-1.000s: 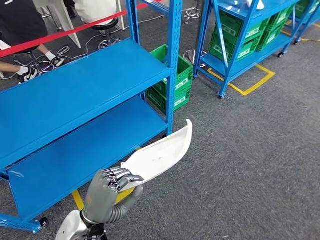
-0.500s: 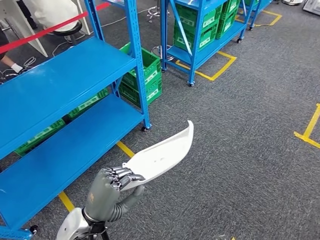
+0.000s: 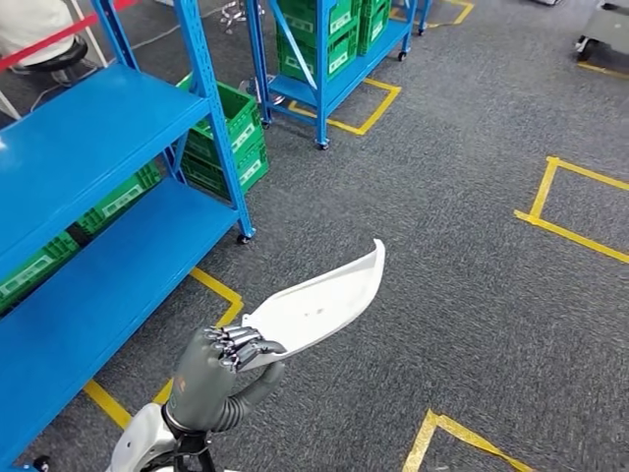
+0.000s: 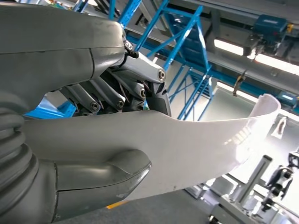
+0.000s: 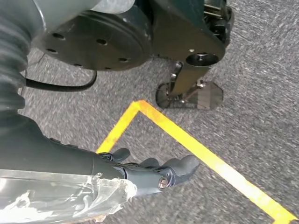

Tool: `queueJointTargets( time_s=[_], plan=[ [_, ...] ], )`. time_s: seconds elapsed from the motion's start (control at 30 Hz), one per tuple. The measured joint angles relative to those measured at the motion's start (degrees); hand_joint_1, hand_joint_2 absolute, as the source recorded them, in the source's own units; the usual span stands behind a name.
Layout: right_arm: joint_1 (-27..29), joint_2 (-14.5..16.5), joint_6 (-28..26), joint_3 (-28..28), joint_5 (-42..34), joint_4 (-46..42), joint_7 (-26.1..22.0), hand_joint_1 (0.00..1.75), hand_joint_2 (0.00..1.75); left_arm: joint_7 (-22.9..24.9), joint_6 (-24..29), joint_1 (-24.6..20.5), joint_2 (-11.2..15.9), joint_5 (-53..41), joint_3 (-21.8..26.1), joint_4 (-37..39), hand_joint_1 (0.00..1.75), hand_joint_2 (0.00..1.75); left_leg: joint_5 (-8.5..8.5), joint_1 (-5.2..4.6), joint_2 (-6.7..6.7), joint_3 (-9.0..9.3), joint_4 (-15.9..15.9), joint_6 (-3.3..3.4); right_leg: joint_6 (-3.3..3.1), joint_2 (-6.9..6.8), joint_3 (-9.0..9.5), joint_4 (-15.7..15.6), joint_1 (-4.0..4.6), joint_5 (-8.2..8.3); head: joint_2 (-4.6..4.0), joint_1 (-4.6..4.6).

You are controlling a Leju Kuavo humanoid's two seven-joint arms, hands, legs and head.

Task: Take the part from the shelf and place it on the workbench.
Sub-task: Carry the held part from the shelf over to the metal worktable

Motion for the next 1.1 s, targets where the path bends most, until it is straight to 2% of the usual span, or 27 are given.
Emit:
queueJointTargets(
  time_s=[0.03, 0.07, 0.1, 0.13, 0.2, 0.23, 0.27, 0.3, 0.33, 0.37, 0.4, 0.43, 0.47, 0.53, 0.57, 0.6, 0.67, 0.73, 0.77, 0.8, 0.83, 0.87, 0.93, 0.97, 1.0, 1.03, 1.1],
  plan=[
    [0.2, 0.1, 0.0, -0.3, 0.2, 0.0, 0.0, 0.0, 1.75, -0.2, -0.1, -0.1, 0.0, 0.0, 0.0, 0.1, 1.75, 1.75, 0.47, -0.02, 0.53, -0.46, 0.2, 0.3, 0.34, 0.13, -0.2, -0.2, -0.11, 0.4, 0.0, -0.06],
    [0.4, 0.1, 0.0, -0.6, 0.6, 0.0, 0.0, 0.0, 1.75, -0.3, -0.2, -0.2, -0.1, 0.0, 0.0, 0.2, 1.75, 1.75, 0.97, -0.04, 1.12, -0.92, 0.2, 0.72, 0.6, -0.43, -0.64, 0.2, -0.14, -0.16, 0.0, -0.07],
    [0.6, 0.2, 0.0, -0.9, 0.9, 0.0, -0.1, 0.0, 1.75, -0.5, -0.2, -0.3, -0.2, 0.0, 0.1, 0.3, 1.75, 1.75, 1.57, -0.04, 1.76, -1.45, 0.2, 1.17, 0.79, -1.46, -1.26, 1.5, -0.11, -1.85, -0.01, 0.09],
    [0.6, 0.3, 0.0, -1.2, 1.1, -0.1, -0.1, 0.0, 1.75, -0.6, -0.3, -0.4, -0.2, 0.0, 0.1, 0.3, 1.75, 1.75, 2.21, -0.04, 2.45, -2.08, 0.1, 1.52, 0.93, -2.82, -2.15, 4.1, -0.09, -4.61, -0.01, 0.19],
    [0.5, 0.4, 0.0, -1.8, 1.4, -0.1, -0.1, 0.0, 1.75, -0.6, -0.4, -0.4, -0.3, 0.0, 0.2, 0.6, 1.75, 1.75, 3.5, -0.3, 3.78, -3.61, 0.2, 1.84, 1.27, -4.72, -4.07, 12.0, -0.07, -10.43, -0.01, 0.32],
    [0.4, 0.5, 0.0, -2.0, 1.5, -0.2, -0.1, 0.0, 1.75, -0.7, -0.4, -0.4, -0.3, 0.0, 0.2, 0.7, 1.75, 1.75, 4.15, -0.39, 4.53, -4.46, 0.3, 1.85, 1.42, -5.05, -4.52, 15.6, -0.09, -11.72, -0.01, 0.32],
    [0.4, 0.5, 0.0, -2.2, 1.6, -0.2, -0.1, 0.0, 1.75, -0.7, -0.4, -0.4, -0.3, 0.0, 0.3, 0.8, 1.75, 1.75, 4.77, -0.47, 5.26, -5.34, 0.4, 1.82, 1.5, -5.2, -4.17, 17.6, -0.1, -11.59, -0.01, 0.31],
    [0.4, 0.6, 0.0, -2.3, 1.6, -0.2, -0.1, 0.0, 1.75, -0.7, -0.4, -0.4, -0.3, 0.0, 0.3, 0.9, 1.75, 1.75, 5.34, -0.54, 5.95, -6.19, 0.4, 1.74, 1.53, -5.34, -2.79, 17.5, -0.1, -10.38, -0.01, 0.31],
    [0.4, 0.6, 0.0, -2.4, 1.6, -0.2, -0.1, 0.0, 1.75, -0.7, -0.4, -0.4, -0.3, 0.0, 0.4, 1.0, 1.75, 1.75, 5.84, -0.59, 6.56, -6.98, 0.6, 1.61, 1.47, -5.67, -0.35, 15.2, -0.09, -8.9, -0.01, 0.3],
    [0.4, 0.6, 0.0, -2.5, 1.6, -0.3, -0.1, 0.0, 1.75, -0.7, -0.4, -0.5, -0.3, 0.0, 0.4, 1.1, 1.75, 1.75, 6.32, -0.66, 7.1, -7.65, 0.7, 1.44, 1.36, -6.54, 2.91, 11.2, -0.02, -8.26, -0.01, 0.29],
    [0.4, 0.6, 0.0, -2.6, 1.7, -0.4, -0.1, 0.0, 1.75, -0.8, -0.4, -0.5, -0.3, 0.0, 0.4, 1.1, 1.75, 1.75, 6.75, -0.73, 7.64, -8.22, 0.8, 1.21, 1.14, -7.47, 6.33, 6.3, 0.24, -8.48, -0.01, 0.26],
    [0.3, 0.6, 0.0, -2.6, 1.7, -0.5, -0.2, 0.0, 1.75, -0.8, -0.4, -0.5, -0.4, 0.0, 0.5, 1.2, 1.75, 1.75, 7.26, -0.74, 8.18, -8.53, 0.8, 0.94, 0.78, -8.21, 8.77, 2.5, 0.55, -8.89, -0.01, 0.2],
    [0.2, 0.7, 0.0, -2.7, 1.7, -0.6, -0.2, 0.0, 1.75, -0.9, -0.5, -0.5, -0.4, 0.1, 0.5, 1.2, 1.75, 1.75, 7.77, -0.68, 8.72, -8.7, 0.7, 0.67, 0.44, -8.59, 10.14, 0.0, 0.91, -9.38, -0.01, 0.24],
    [0.2, 0.7, 0.0, -3.1, 1.9, -0.7, -0.3, 0.0, 1.75, -1.2, -0.6, -0.6, -0.5, 0.1, 0.5, 1.3, 1.75, 1.75, 8.57, -0.42, 9.59, -8.98, 0.5, 0.12, -0.46, -7.81, 9.93, -1.1, 1.24, -8.63, -0.01, 0.34],
    [0.2, 0.7, 0.1, -3.3, 2.1, -0.7, -0.3, 0.0, 1.75, -1.3, -0.7, -0.7, -0.5, 0.2, 0.6, 1.4, 1.75, 1.75, 8.22, -0.25, 9.05, -9.33, 0.8, -0.2, -0.93, -7.3, 9.58, -1.4, 1.18, -8.17, -0.01, 0.4],
    [0.2, 0.7, 0.1, -3.5, 2.3, -0.7, -0.4, 0.0, 1.75, -1.4, -0.7, -0.8, -0.5, 0.2, 0.6, 1.4, 1.75, 1.75, 7.05, -0.13, 7.96, -9.97, 1.8, -0.52, -1.48, -6.81, 9.15, -1.7, 1.02, -7.62, -0.01, 0.33],
    [0.1, 0.8, 0.1, -3.9, 2.9, -0.9, -0.6, 0.0, 1.75, -1.5, -0.9, -0.9, -0.5, 0.5, 0.7, 1.6, 1.75, 1.75, 2.58, 0.09, 5.09, -12.28, 7.5, -1.11, -2.15, -5.8, 8.05, -2.0, 0.74, -6.5, -0.01, 0.08],
    [0.2, 0.9, 0.3, -4.3, 3.3, -1.0, -0.6, 0.0, 1.75, -1.6, -0.9, -0.8, -0.4, 0.6, 0.8, 1.8, 1.75, 1.75, -1.18, 0.18, 4.03, -14.68, 15.1, -1.47, -2.15, -4.73, 6.89, -1.9, 0.62, -5.65, -0.01, -0.04],
    [0.2, 1.0, 0.3, -4.5, 3.4, -1.0, -0.7, 0.0, 1.75, -1.6, -1.0, -0.9, -0.4, 0.7, 0.8, 1.9, 1.75, 1.75, -1.57, 0.22, 3.93, -14.92, 17.0, -1.59, -2.02, -4.14, 6.43, -1.8, 0.54, -5.33, -0.01, -0.02],
    [0.2, 1.0, 0.3, -4.6, 3.5, -1.0, -0.7, 0.0, 1.75, -1.6, -1.0, -0.9, -0.3, 0.7, 0.8, 2.1, 1.75, 1.75, -0.88, 0.31, 3.87, -14.09, 16.7, -1.72, -1.83, -3.52, 6.03, -1.6, 0.4, -5.07, -0.01, -0.02],
    [0.2, 1.0, 0.3, -4.8, 3.6, -1.0, -0.7, 0.0, 1.75, -1.6, -1.1, -0.9, -0.3, 0.7, 0.8, 2.2, 1.75, 1.75, 0.58, 0.51, 3.66, -12.17, 14.1, -1.91, -1.6, -2.85, 5.66, -1.5, 0.18, -4.85, -0.01, -0.02],
    [0.2, 1.0, 0.3, -4.9, 3.8, -1.0, -0.7, 0.0, 1.75, -1.6, -1.2, -0.9, -0.3, 0.7, 0.8, 2.2, 1.75, 1.75, 2.08, 0.87, 2.92, -9.53, 10.1, -2.26, -1.29, -2.17, 5.29, -1.2, -0.03, -4.68, -0.01, -0.03],
    [0.2, 1.1, 0.3, -5.1, 4.0, -1.1, -0.7, 0.0, 1.75, -1.6, -1.3, -0.9, -0.3, 0.7, 0.9, 2.4, 1.75, 1.75, 3.35, 1.45, 0.69, -5.09, 3.2, -2.64, -0.54, -0.92, 4.38, -0.5, -0.24, -4.47, -0.01, -0.08],
    [0.2, 1.1, 0.3, -5.1, 4.0, -1.1, -0.8, 0.0, 1.75, -1.6, -1.3, -1.0, -0.3, 0.7, 0.9, 2.5, 1.75, 1.75, 3.04, 1.54, -0.03, -4.18, 1.6, -2.43, -0.18, -0.33, 3.95, -0.2, -0.24, -4.38, -0.01, -0.09],
    [0.2, 1.1, 0.4, -5.1, 4.1, -1.1, -0.8, 0.0, 1.75, -1.6, -1.4, -1.0, -0.3, 0.7, 0.9, 2.6, 1.75, 1.75, 2.51, 1.46, -0.12, -4.06, 1.2, -1.88, 0.14, 0.13, 3.54, 0.2, -0.23, -4.28, -0.01, -0.07],
    [0.3, 1.1, 0.4, -5.2, 4.1, -1.2, -0.8, 0.0, 1.75, -1.7, -1.4, -1.0, -0.2, 0.6, 0.9, 2.6, 1.75, 1.75, 2.21, 1.45, 0.44, -4.17, 1.2, -1.24, 0.36, 0.39, 3.21, 0.4, -0.31, -4.23, 0.0, -0.04],
    [0.6, 1.1, 0.4, -5.2, 4.4, -1.2, -0.8, 0.0, 1.75, -1.7, -1.6, -1.1, -0.3, 0.3, 0.9, 2.8, 1.75, 1.75, 1.73, 1.35, 1.53, -3.76, 1.2, -0.22, 0.71, -1.18, 2.18, 2.1, -0.22, -4.57, 0.0, 0.19]
  ],
)
